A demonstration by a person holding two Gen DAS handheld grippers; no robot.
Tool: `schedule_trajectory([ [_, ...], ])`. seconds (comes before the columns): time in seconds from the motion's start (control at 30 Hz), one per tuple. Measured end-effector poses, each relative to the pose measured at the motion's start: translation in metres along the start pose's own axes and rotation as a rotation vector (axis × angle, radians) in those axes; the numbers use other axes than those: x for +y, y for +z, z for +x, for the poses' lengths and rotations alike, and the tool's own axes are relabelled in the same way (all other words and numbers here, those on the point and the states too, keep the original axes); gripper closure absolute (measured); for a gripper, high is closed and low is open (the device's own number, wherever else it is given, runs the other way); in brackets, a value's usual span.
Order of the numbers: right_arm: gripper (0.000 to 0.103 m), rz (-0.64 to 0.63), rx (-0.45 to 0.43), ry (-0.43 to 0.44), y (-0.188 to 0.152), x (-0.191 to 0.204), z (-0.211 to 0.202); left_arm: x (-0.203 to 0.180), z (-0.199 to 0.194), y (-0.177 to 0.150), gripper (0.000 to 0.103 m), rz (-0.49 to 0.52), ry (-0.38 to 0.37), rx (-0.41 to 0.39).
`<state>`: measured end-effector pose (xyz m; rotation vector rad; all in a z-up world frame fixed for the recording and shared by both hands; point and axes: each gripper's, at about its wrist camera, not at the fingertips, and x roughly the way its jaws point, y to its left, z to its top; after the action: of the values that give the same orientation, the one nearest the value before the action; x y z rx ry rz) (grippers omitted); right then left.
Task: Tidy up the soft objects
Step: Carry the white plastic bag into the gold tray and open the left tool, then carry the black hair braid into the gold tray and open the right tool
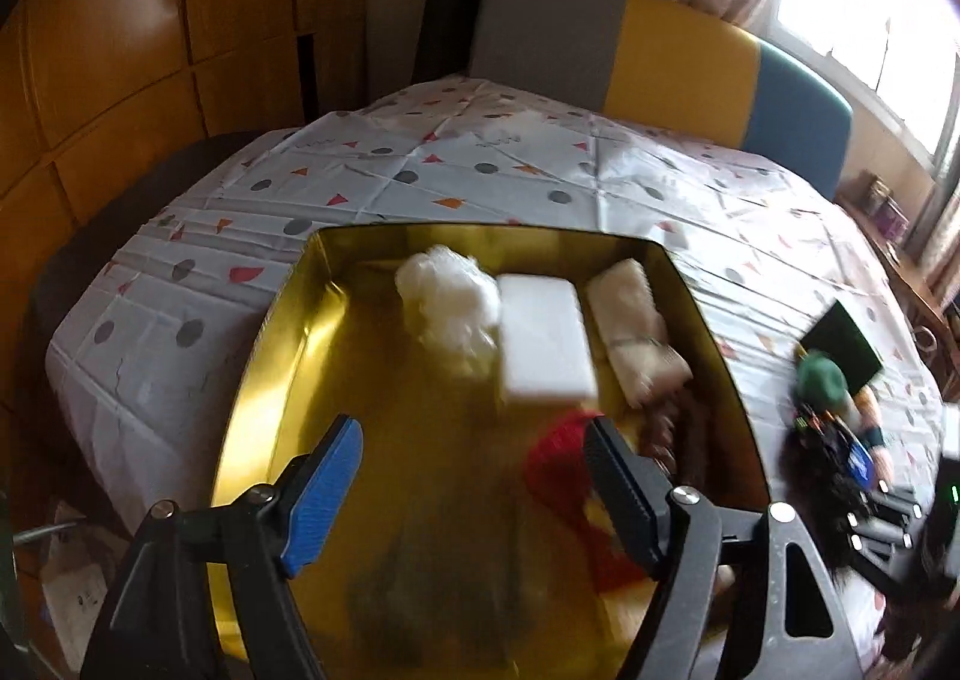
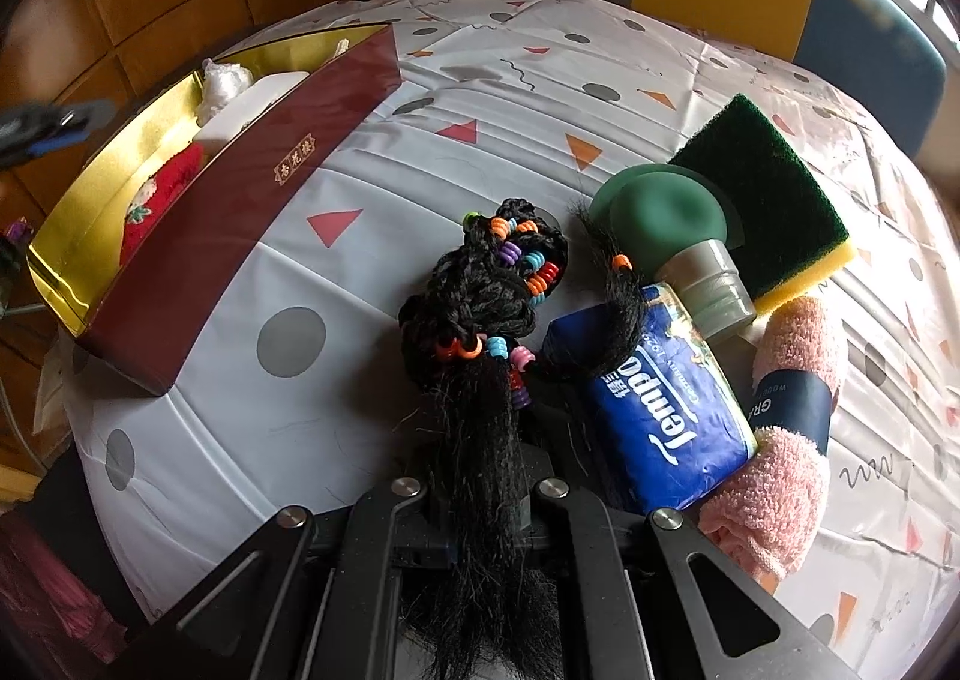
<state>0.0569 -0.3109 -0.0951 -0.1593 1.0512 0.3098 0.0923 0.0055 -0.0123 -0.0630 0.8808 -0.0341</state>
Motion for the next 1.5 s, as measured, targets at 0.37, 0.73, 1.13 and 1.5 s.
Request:
schedule_trajectory([
  [0.37, 0.094, 0.007, -0.01, -0.02, -0.001, 0.004, 0.0, -0.002, -0.016, -0.039, 0.025, -0.021, 0.009, 0.016],
  [0.73, 0.094, 0.208, 0.014, 0.012, 0.001, -0.002, 0.0, 0.007, -0.022, -0.04, 0.025, -0.035, 0.003, -0.007],
  [1.13, 0.095, 0.491, -0.033, 0.303, -0.005, 0.004, -0.005, 0.019, -0.024, -0.045, 0.025, -0.054, -0.019, -0.004],
  [1.5, 0.095, 0.554, -0.157, 0.414, 0.027, 0.015, -0.04, 0.028, -0.029, -0.044, 0.025, -0.076, -0.022, -0.018],
])
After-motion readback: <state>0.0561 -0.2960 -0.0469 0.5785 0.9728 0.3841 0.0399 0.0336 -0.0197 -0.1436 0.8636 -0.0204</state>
